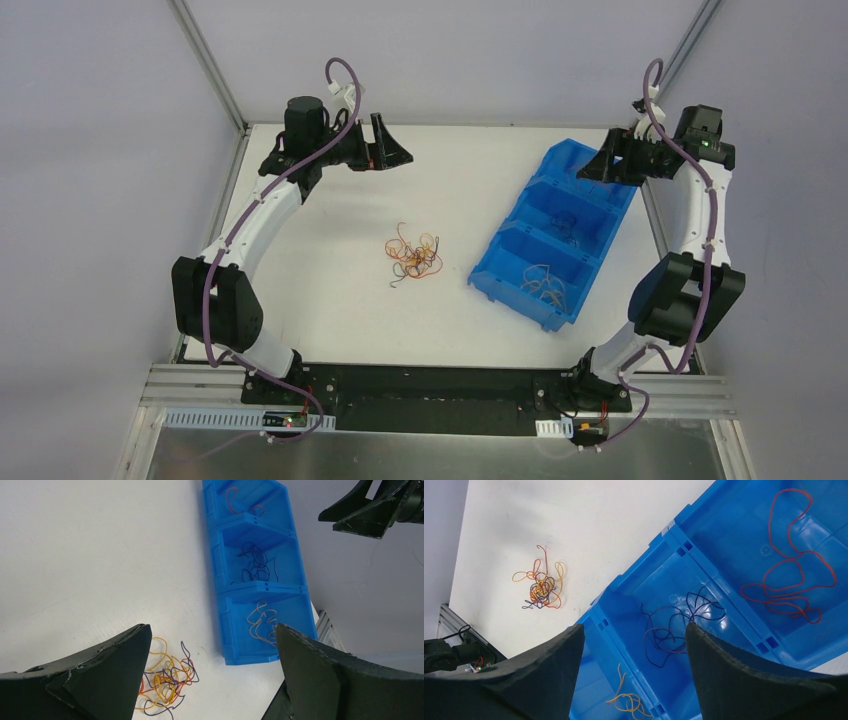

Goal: Untangle the cables

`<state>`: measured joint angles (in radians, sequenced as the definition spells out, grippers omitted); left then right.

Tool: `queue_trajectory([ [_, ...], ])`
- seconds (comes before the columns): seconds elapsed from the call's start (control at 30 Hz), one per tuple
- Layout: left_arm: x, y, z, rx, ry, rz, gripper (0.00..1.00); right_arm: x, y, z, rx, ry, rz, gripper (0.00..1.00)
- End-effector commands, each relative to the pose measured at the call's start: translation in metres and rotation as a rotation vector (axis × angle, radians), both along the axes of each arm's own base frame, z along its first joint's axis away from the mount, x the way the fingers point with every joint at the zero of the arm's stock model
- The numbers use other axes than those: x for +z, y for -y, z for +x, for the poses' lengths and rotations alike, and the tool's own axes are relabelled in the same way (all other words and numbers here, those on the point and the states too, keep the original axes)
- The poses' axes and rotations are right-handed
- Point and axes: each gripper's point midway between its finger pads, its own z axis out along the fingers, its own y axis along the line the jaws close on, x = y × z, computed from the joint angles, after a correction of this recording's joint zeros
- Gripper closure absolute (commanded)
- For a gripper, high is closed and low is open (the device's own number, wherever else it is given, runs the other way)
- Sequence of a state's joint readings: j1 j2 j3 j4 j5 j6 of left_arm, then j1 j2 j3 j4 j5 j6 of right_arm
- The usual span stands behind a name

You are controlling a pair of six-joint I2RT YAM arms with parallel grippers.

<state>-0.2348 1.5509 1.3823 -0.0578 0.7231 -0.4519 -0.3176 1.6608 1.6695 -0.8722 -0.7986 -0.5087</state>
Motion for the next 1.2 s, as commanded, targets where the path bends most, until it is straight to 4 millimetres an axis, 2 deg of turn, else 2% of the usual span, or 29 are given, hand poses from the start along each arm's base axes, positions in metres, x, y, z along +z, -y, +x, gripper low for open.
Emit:
queue_trajectory([
  [0.0,0.020,0.000,-0.002,-0.008,0.078,0.005,0.01,0.019,-0.003,-0.002,0.013,0.038,0.018,0.20],
  [0.17,0.013,-0.001,-0.003,-0.017,0.063,0.031,0.01,0.029,-0.009,-0.008,0.012,0.035,0.027,0.19],
  [0.23,0.001,-0.005,-0.006,-0.022,0.035,0.075,0.01,0.035,-0.027,-0.014,0.047,0.027,0.007,0.19],
  [0.37,-0.035,-0.015,-0.019,-0.041,-0.009,0.166,0.01,0.023,-0.078,-0.033,0.146,-0.053,-0.018,0.22],
  [0.43,-0.059,-0.017,-0.027,-0.064,-0.078,0.180,0.01,0.012,-0.107,-0.043,0.207,-0.082,-0.021,0.23],
  [0.6,-0.113,-0.013,-0.054,-0.176,-0.280,0.151,0.17,-0.027,-0.186,-0.065,0.368,-0.138,-0.027,0.27],
  [0.7,-0.133,-0.014,-0.061,-0.190,-0.343,0.149,0.24,-0.056,-0.226,-0.075,0.447,-0.165,-0.063,0.30],
  [0.8,-0.151,-0.017,-0.065,-0.188,-0.395,0.152,0.35,-0.084,-0.257,-0.081,0.513,-0.193,-0.101,0.35],
  [0.93,-0.180,-0.026,-0.067,-0.161,-0.471,0.173,0.40,-0.115,-0.283,-0.070,0.493,-0.227,-0.124,0.40],
  [1.17,-0.202,-0.033,-0.057,-0.150,-0.481,0.220,0.41,-0.149,-0.304,-0.048,0.447,-0.277,-0.140,0.43],
])
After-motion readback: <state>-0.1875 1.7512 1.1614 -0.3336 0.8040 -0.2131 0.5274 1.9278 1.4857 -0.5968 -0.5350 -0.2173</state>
